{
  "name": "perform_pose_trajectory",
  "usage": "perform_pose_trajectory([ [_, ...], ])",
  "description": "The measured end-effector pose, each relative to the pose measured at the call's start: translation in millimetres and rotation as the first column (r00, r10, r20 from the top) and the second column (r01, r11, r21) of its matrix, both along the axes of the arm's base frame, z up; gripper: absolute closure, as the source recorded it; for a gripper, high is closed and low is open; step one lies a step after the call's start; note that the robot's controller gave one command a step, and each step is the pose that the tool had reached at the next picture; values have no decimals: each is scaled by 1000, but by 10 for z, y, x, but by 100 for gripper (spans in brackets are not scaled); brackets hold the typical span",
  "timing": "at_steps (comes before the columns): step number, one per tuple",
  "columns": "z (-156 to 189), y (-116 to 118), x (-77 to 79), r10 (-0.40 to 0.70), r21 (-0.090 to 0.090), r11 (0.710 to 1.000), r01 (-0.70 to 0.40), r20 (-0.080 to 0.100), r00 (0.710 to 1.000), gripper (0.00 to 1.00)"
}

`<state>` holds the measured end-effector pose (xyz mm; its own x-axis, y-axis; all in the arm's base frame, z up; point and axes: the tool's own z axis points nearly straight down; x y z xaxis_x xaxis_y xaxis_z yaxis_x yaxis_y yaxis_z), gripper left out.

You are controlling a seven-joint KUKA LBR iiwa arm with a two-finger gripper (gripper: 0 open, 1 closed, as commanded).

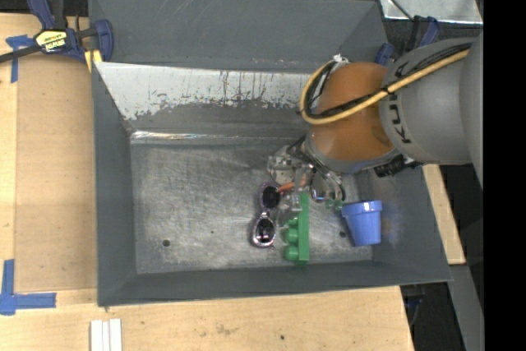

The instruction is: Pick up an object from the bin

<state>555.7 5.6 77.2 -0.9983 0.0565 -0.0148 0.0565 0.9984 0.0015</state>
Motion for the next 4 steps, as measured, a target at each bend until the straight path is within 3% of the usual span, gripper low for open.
perform_pose_trajectory([
  [1,-10,64,-99,32,-3,999,-32,-1,999,100],
  [4,147,75,-85,39,-2,999,-39,-11,999,100],
])
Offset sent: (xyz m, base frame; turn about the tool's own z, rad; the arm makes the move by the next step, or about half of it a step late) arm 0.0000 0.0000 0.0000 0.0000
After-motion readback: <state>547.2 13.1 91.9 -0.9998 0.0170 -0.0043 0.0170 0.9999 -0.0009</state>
